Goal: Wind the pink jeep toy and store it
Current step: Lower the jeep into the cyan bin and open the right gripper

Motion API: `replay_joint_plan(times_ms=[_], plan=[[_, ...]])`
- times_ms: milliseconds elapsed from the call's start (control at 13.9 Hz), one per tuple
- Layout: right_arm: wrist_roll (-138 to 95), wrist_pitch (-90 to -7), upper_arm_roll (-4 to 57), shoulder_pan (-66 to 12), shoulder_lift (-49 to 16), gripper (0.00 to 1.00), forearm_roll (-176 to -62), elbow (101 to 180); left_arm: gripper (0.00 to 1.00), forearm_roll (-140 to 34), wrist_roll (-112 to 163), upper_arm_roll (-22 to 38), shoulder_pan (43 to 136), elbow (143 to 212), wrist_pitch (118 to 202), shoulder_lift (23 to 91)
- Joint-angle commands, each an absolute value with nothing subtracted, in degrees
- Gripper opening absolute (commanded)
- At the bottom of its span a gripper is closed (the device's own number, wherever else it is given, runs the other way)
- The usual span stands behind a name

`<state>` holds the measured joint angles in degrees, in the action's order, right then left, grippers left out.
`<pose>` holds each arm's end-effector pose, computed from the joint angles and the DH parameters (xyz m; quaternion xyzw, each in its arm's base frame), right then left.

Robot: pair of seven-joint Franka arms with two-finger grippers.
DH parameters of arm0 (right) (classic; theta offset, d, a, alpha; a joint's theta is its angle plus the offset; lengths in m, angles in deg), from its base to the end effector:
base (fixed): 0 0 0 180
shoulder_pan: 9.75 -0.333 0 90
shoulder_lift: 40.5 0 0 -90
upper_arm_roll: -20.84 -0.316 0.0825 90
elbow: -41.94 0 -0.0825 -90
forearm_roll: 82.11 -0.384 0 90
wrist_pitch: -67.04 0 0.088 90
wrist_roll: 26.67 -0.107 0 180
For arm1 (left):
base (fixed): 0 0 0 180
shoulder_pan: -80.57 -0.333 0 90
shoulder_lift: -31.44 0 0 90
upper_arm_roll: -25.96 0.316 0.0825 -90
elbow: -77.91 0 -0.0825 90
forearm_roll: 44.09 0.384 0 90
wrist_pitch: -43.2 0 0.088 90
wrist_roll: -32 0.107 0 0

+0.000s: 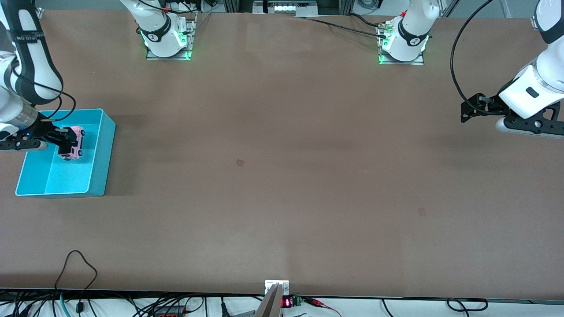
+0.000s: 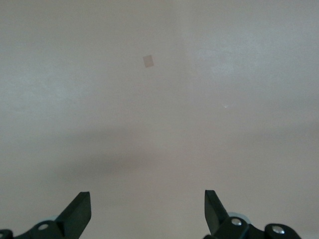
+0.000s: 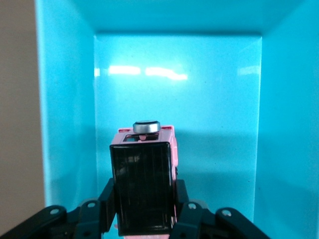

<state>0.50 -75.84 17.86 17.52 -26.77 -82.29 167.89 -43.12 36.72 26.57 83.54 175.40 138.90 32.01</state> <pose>0.5107 -0.2307 0.2793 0.9993 0.0230 0.0284 0.0058 0.5605 -0.0215 0.5655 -0.9978 0.0627 0.0208 0.0080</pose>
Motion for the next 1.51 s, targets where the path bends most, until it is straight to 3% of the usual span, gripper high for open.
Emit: replay_joint_plan(times_ms=[0, 503, 647, 719, 791, 1007, 1438], plan=[[1.4, -77.0, 16.9, 19.8, -24.6, 0.0, -81.7, 167.5, 1.0, -43.1, 37.7, 26.7, 83.7, 175.5, 138.1, 31.2], [3.9, -81.8, 16.8, 22.1, -20.7, 0.02, -81.9, 167.9, 1.0, -43.1, 37.7, 26.7, 83.7, 175.5, 138.1, 31.2], [4.3, -82.3, 16.9, 21.9, -20.6, 0.39, -81.9, 167.9, 1.0, -43.1, 37.7, 26.7, 83.7, 175.5, 138.1, 31.2], [4.5, -82.2, 16.8, 21.6, -20.7, 0.76, -81.9, 167.9, 1.0, -43.0, 37.7, 26.7, 83.7, 175.4, 138.0, 31.2], [4.8, -82.2, 16.8, 21.6, -21.0, 1.0, -81.9, 167.8, 1.0, -43.0, 37.7, 26.7, 83.7, 175.4, 137.9, 31.2], [6.2, -81.4, 16.0, 21.1, -23.8, 1.0, -81.9, 167.7, 1.0, -43.1, 37.8, 26.7, 83.7, 175.4, 137.8, 31.2], [12.8, -63.6, 16.0, 13.1, -32.4, 1.0, -82.0, 160.3, 1.0, -43.0, 37.7, 26.6, 83.8, 175.4, 137.8, 31.2]])
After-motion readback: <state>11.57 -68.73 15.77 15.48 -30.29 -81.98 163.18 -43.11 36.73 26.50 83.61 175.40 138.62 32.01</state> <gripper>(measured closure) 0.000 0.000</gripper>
